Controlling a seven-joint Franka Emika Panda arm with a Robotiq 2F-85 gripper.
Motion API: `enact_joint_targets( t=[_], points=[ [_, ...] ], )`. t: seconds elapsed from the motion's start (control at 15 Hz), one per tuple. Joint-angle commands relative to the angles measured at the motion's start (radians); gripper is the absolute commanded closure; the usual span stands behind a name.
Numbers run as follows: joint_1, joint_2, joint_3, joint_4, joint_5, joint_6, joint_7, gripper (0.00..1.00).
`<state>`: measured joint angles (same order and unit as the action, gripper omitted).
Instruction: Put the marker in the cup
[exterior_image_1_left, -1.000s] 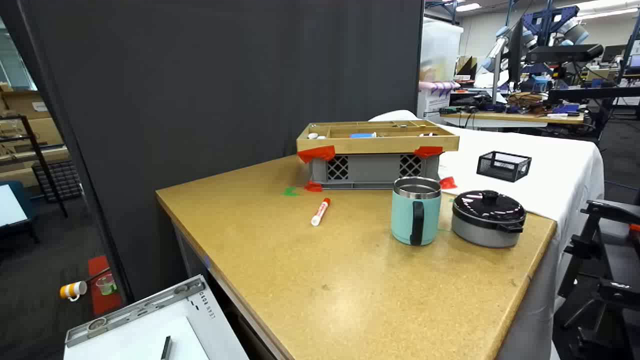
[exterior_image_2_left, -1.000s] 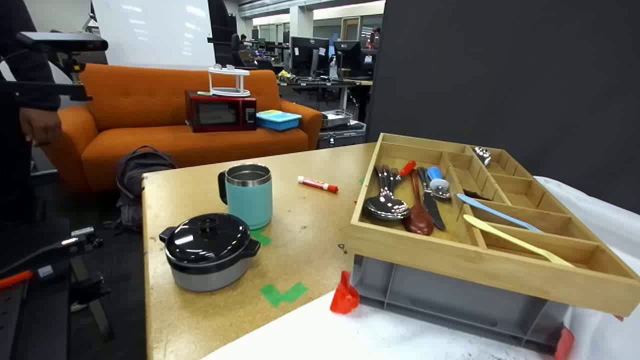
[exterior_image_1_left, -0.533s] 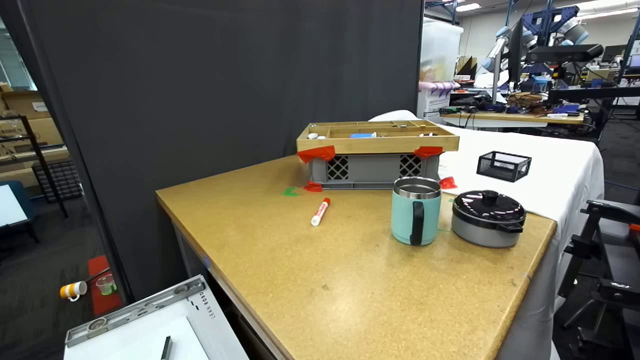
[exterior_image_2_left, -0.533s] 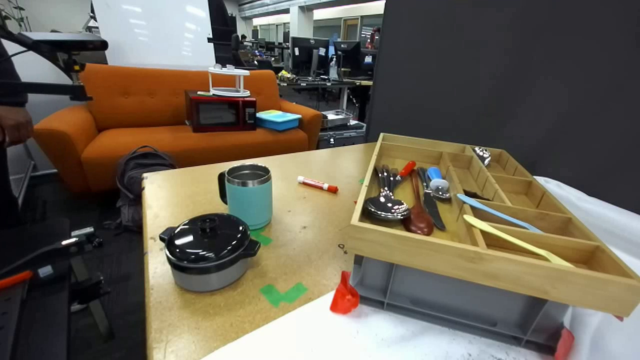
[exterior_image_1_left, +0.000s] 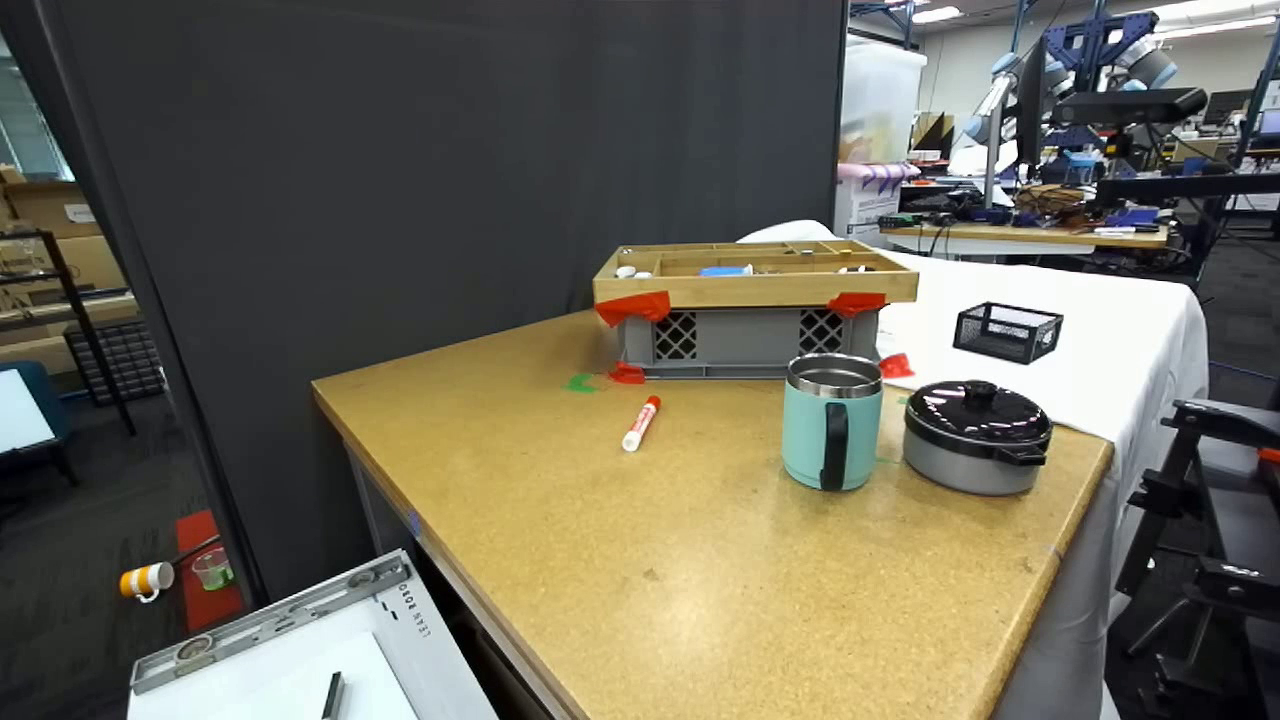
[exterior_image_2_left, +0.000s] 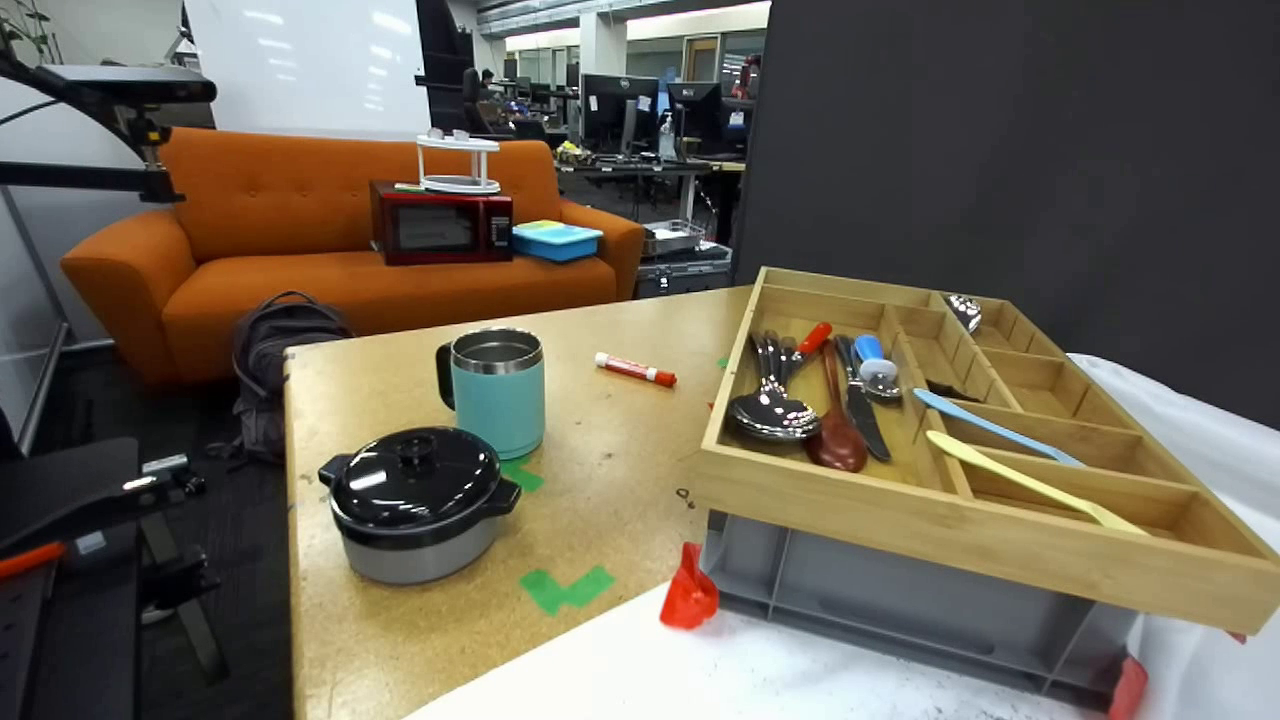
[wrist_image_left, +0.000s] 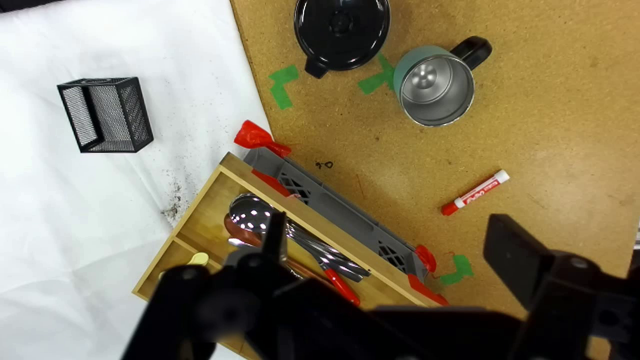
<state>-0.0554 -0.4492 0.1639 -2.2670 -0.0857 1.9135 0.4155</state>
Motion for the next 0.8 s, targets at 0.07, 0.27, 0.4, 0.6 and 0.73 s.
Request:
enact_joint_targets(
  t=[0.07,0.27,0.4,0.6,0.73],
  points=[
    [0.013,0.001,-0.011,0.002,-0.005,-0.002,0.004,0.00],
    [0.013,0.001,-0.011,0.002,-0.005,-0.002,0.004,0.00],
    [0.013,0.001,-0.011,0.002,-0.005,-0.002,0.004,0.00],
    [0.013,0.001,-0.011,0.002,-0.005,-0.002,0.004,0.00],
    [0.019,0.010,-0.006,0.000,0.018,0.010,0.024,0.00]
  ],
)
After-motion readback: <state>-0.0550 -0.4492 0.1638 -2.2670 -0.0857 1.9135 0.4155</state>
